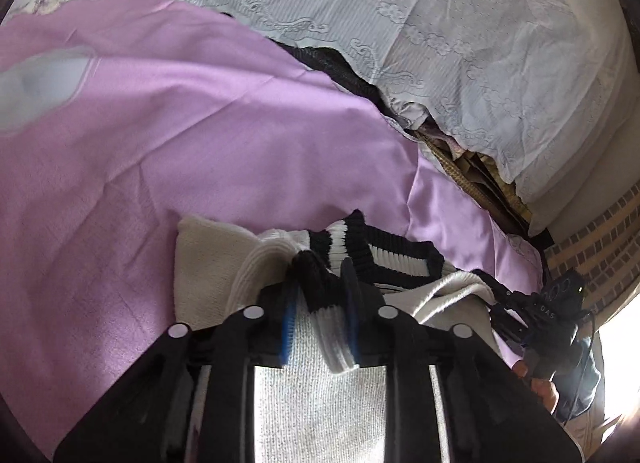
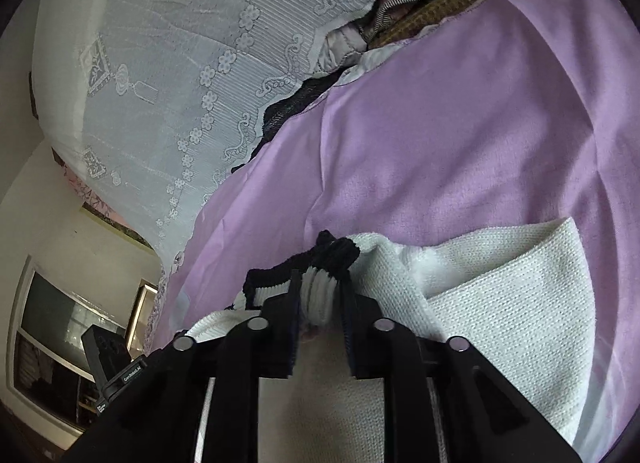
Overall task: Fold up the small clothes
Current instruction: 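Grasp the hem with both grippers and fold it up onto the collar, then release the hem at the collar with both grippers and lift away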
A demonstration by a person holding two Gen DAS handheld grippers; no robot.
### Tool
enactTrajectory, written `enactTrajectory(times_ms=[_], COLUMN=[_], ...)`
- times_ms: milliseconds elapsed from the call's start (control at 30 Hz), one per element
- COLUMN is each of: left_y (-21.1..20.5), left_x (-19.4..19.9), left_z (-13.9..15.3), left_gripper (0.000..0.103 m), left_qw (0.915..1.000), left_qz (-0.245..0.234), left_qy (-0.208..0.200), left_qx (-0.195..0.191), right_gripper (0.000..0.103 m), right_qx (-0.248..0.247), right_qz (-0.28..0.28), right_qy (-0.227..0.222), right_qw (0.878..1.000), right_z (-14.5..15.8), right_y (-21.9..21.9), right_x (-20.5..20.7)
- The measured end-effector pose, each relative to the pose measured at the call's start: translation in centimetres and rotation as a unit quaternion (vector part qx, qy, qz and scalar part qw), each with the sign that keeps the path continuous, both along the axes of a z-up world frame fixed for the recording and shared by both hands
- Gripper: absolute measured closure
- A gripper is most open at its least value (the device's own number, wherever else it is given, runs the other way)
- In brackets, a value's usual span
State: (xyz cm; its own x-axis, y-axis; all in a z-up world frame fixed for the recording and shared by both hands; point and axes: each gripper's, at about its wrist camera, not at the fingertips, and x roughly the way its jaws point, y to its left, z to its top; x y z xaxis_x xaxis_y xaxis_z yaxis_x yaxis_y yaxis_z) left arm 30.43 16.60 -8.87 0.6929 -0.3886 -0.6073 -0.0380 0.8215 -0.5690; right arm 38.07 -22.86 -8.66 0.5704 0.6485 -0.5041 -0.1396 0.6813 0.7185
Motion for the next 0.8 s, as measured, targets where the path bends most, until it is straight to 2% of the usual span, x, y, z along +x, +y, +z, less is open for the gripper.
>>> enactTrajectory(times_ms=[67,167,233,267,300,367,433,467,567,600,667,700,733,767,800], left_y=[0.6,1.2,1.2,1.2,1.2,0.7,-0.7,-1.9,-6.1,-7.2,-8.2,-7.9,-7.0,-6.1,-4.8], left_x=[-0.1,-0.8,-1.8,-2.4,-3.0,-3.7,-3.5,-3.0,-1.0,-0.1,1.5,2.1,2.6,3.0,3.1], left_z=[-0.2,0.5,1.7,2.5,3.3,4.6,5.3,5.3,4.6,4.0,2.8,2.0,0.8,-0.2,-1.0], left_gripper=[0.077,0.071,0.059,0.046,0.04,0.038,0.033,0.032,0.031,0.027,0.023,0.023,0.023,0.024,0.028], left_qw=[0.9997,0.9992,0.9992,0.998,0.9963,0.9946,0.9952,0.9953,0.9926,0.9916,0.9916,0.9921,0.9926,0.9942,0.9974], left_qz=[0.001,0.005,0.025,0.044,0.058,0.056,0.027,0.012,-0.035,-0.042,-0.037,-0.021,0.004,0.015,0.015], left_qy=[-0.002,-0.016,-0.032,-0.042,-0.054,-0.075,-0.082,-0.081,-0.065,-0.058,-0.039,-0.025,-0.005,0.009,0.012], left_qx=[-0.023,-0.036,-0.006,0.017,0.035,0.044,0.045,0.053,0.096,0.108,0.118,0.121,0.121,0.106,0.07], right_gripper=[0.059,0.056,0.056,0.056,0.056,0.056,0.056,0.055,0.04,0.039,0.038,0.038,0.038,0.043,0.05], right_qx=[0.015,0.013,0.005,0.003,-0.001,-0.02,-0.043,-0.054,-0.07,-0.071,-0.071,-0.066,-0.058,-0.047,-0.027], right_qz=[-0.004,-0.015,-0.027,-0.029,-0.027,-0.016,0.005,0.017,0.058,0.069,0.076,0.063,0.047,0.034,0.026], right_qy=[-0.004,-0.022,-0.04,-0.048,-0.058,-0.075,-0.088,-0.091,-0.084,-0.079,-0.06,-0.05,-0.043,-0.037,-0.033], right_qw=[1.0,1.0,0.999,0.998,0.998,0.997,0.995,0.994,0.992,0.992,0.993,0.995,0.996,0.998,0.999], right_z=[0.1,1.2,2.1,2.5,2.9,3.6,4.0,4.0,3.2,2.9,1.9,1.3,0.8,0.2,-0.3], right_y=[-0.6,-1.3,-1.6,-1.7,-1.4,-0.5,1.1,2.2,5.2,5.8,6.3,5.7,4.9,3.9,2.7], right_x=[-0.3,-1.1,-1.9,-2.3,-2.6,-2.9,-2.8,-2.5,-1.4,-0.9,0.3,0.8,1.0,1.3,1.6])
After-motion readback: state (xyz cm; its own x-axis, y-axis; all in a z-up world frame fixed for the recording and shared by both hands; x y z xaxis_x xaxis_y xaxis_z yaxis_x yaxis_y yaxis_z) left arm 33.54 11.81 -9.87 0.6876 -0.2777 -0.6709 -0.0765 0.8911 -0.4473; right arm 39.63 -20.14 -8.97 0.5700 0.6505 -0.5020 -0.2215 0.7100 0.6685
